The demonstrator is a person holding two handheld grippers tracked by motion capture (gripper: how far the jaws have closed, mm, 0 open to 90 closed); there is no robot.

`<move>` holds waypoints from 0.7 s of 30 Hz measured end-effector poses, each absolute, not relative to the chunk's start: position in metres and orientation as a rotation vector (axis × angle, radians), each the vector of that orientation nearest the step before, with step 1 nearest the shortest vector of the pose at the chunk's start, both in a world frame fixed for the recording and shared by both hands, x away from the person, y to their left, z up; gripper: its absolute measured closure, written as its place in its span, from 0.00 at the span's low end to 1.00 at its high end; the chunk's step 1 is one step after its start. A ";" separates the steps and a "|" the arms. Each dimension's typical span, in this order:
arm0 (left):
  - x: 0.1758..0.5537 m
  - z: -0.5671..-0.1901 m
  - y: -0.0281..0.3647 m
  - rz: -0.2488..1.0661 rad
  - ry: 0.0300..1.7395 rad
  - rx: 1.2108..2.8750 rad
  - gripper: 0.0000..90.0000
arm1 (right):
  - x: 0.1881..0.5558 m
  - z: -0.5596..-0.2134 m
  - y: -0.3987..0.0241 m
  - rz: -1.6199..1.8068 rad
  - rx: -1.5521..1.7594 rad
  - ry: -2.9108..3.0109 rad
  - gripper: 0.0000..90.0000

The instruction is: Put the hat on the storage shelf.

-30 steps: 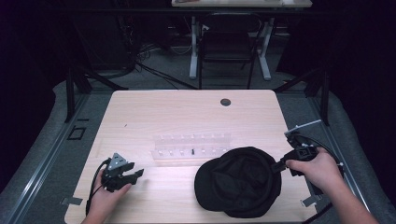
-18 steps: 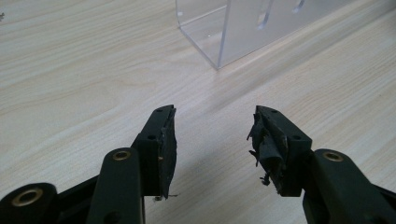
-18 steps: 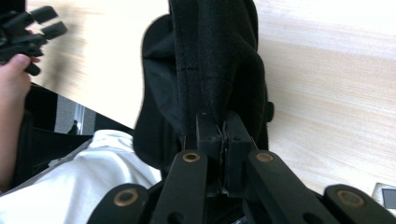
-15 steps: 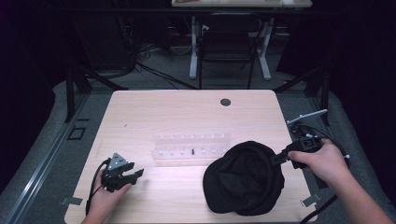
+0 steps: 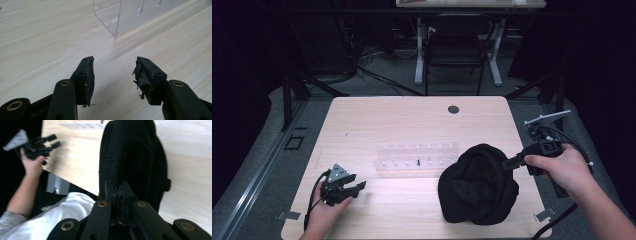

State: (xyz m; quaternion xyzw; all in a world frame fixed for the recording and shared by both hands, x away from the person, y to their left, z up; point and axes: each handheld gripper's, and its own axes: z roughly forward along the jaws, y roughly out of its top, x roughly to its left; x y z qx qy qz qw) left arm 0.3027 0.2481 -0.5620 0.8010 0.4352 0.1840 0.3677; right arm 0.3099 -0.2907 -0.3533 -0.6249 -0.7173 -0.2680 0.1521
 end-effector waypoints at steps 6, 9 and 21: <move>0.303 -0.562 0.248 0.473 1.116 2.061 0.55 | 0.311 -0.346 -0.296 -0.814 -1.753 -2.054 0.98; 0.303 -0.562 0.248 0.474 1.115 2.062 0.55 | 0.311 -0.342 -0.297 -0.845 -1.762 -2.018 0.98; 0.303 -0.562 0.248 0.472 1.118 2.059 0.55 | 0.310 -0.328 -0.305 -0.899 -1.805 -1.986 0.98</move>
